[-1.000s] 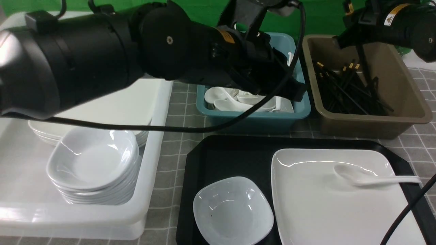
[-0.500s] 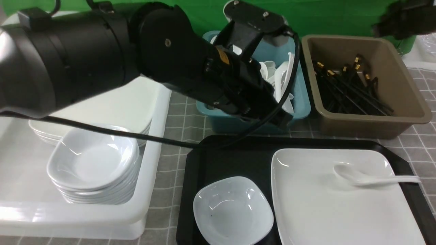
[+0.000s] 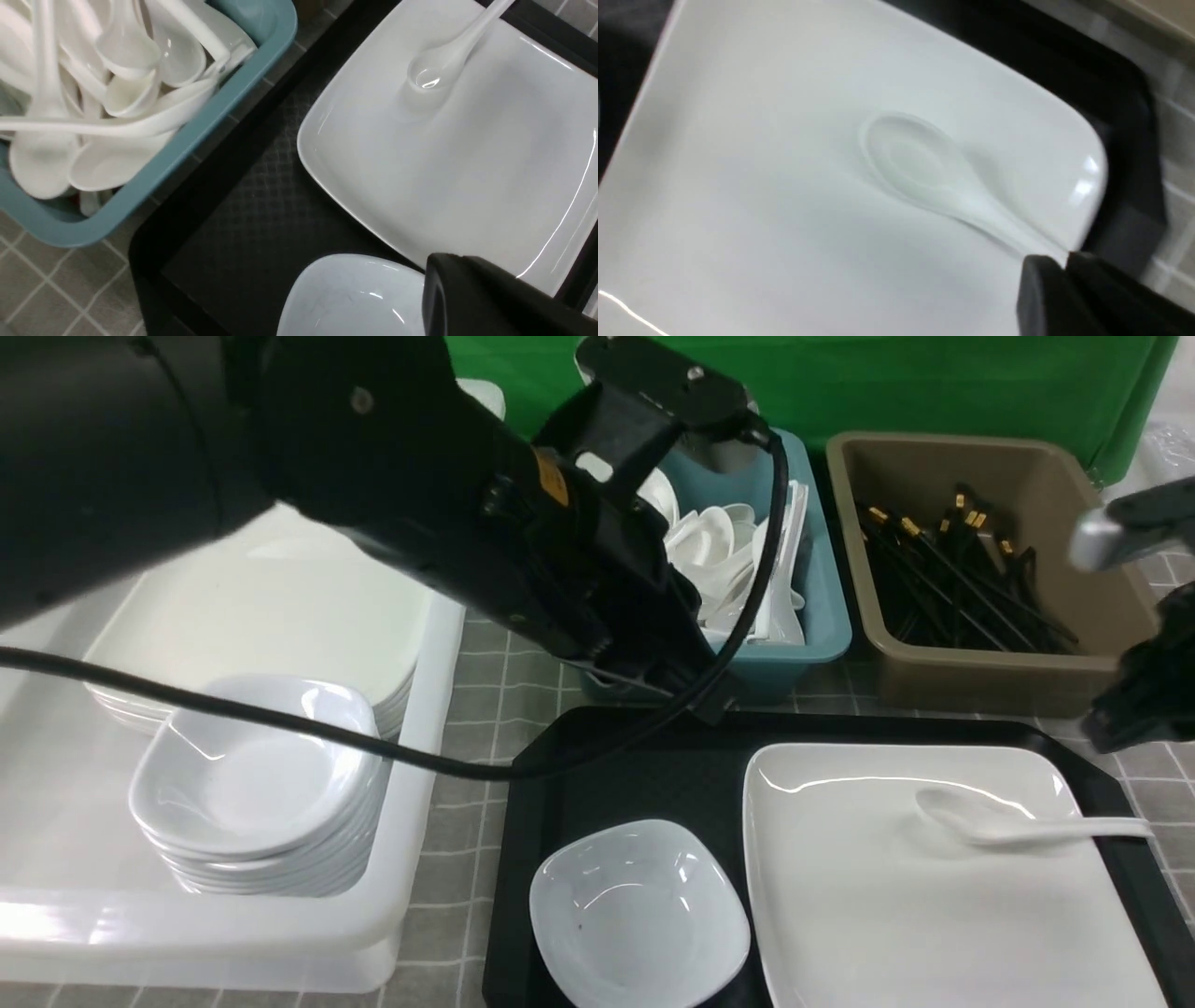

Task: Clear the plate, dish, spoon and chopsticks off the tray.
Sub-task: Use the right arm to grab a soup spoon from the plate

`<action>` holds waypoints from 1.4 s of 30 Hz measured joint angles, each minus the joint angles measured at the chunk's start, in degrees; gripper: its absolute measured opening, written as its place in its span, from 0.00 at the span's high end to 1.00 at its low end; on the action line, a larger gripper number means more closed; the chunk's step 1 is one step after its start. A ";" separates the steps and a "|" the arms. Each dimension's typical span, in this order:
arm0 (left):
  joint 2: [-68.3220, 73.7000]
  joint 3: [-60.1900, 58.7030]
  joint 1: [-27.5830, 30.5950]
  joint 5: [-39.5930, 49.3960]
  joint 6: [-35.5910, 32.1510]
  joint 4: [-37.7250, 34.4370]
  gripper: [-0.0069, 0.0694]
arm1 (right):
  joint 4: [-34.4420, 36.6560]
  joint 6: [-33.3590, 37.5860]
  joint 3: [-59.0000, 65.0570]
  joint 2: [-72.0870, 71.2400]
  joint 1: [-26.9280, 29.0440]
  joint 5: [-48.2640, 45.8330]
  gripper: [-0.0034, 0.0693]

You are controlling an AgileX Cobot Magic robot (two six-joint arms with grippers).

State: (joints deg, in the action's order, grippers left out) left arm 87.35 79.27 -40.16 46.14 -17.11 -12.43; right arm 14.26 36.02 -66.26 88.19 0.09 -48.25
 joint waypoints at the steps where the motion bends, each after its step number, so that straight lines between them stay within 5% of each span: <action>1: -0.27 0.00 0.00 0.45 0.00 0.07 0.90 | 0.05 1.33 0.68 0.18 -0.90 0.89 0.71; 5: -0.54 0.00 0.00 3.38 0.00 0.48 0.90 | -5.09 5.88 2.21 2.28 -5.64 2.32 0.38; 9: -0.54 0.00 0.00 5.53 0.00 0.83 0.90 | -16.47 6.87 2.53 4.49 -8.99 2.06 0.20; 13: -0.54 0.00 0.00 6.20 0.00 0.01 0.90 | -22.74 6.93 2.52 7.12 -10.00 2.83 0.17; 24: -0.54 0.00 0.00 4.64 -1.95 -3.31 0.90 | -24.50 6.78 2.52 13.69 -10.00 5.00 0.17; 28: -0.10 0.00 0.00 4.64 0.37 -2.92 0.90 | -24.50 6.37 2.52 14.28 -10.00 5.36 0.23; 31: 0.46 0.00 0.00 4.64 0.90 -1.92 0.90 | -24.52 5.89 2.52 14.57 -10.00 5.36 0.38; 35: 1.20 0.00 0.00 4.64 1.01 -1.22 0.90 | -24.79 4.47 2.52 14.63 -10.00 5.50 0.71; 42: 1.26 0.00 0.00 4.36 1.07 -1.03 0.90 | -23.29 2.47 1.73 13.11 -11.13 3.24 0.73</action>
State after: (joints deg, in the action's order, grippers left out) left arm 88.60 79.27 -40.16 50.50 -16.04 -13.45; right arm -9.03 38.49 -64.53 101.30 -11.04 -45.02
